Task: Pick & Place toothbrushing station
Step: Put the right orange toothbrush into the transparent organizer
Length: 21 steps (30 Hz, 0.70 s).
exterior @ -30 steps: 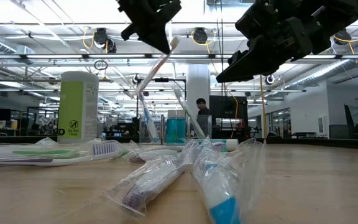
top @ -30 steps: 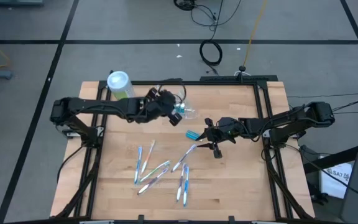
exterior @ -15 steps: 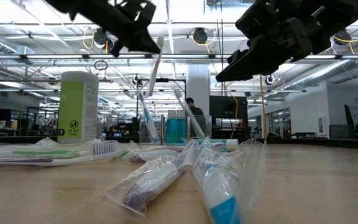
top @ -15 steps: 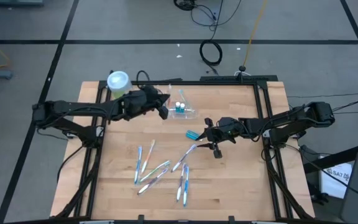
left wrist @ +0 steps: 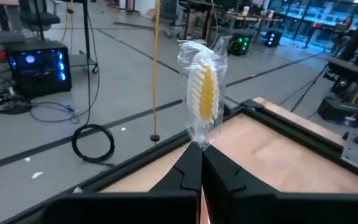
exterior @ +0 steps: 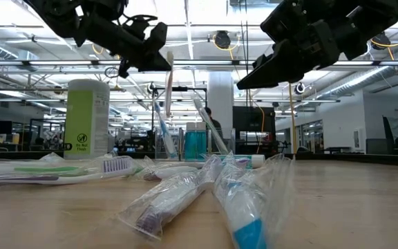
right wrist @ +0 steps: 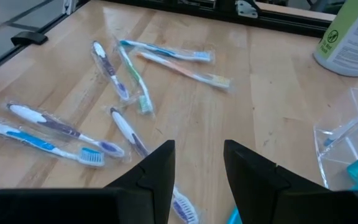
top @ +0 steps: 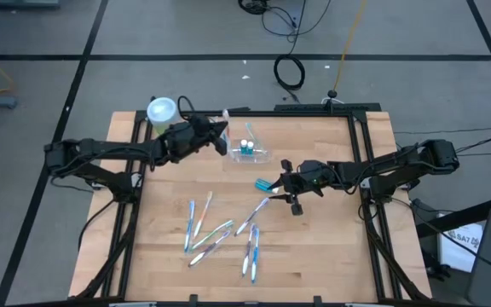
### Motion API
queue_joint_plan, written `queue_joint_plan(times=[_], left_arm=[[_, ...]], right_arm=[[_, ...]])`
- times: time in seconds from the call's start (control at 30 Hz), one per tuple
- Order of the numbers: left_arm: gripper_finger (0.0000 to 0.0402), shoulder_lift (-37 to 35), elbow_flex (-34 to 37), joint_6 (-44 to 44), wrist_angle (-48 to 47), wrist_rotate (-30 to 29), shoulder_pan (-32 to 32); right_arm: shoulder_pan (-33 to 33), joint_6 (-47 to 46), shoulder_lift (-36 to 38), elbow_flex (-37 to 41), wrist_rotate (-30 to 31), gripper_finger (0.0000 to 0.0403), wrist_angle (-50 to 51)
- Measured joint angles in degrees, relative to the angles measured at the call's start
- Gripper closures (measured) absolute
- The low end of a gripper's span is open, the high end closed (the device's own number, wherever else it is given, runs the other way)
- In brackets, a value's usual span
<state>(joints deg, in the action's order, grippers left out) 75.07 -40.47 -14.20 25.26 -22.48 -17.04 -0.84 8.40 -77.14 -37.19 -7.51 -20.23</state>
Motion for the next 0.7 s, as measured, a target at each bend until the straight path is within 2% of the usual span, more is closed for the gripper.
queue_joint_plan(times=[0.47,0.7], left_arm=[[0.0401,8.8,0.7,-1.6,8.9,1.1,-0.9],[0.0401,9.8,0.7,-1.4,9.1,0.7,-0.9]], right_arm=[[0.0,0.0,0.0,0.0,0.0,0.0273,-1.3],[0.0,0.0,0.0,0.0,0.0,0.0273,-1.3]])
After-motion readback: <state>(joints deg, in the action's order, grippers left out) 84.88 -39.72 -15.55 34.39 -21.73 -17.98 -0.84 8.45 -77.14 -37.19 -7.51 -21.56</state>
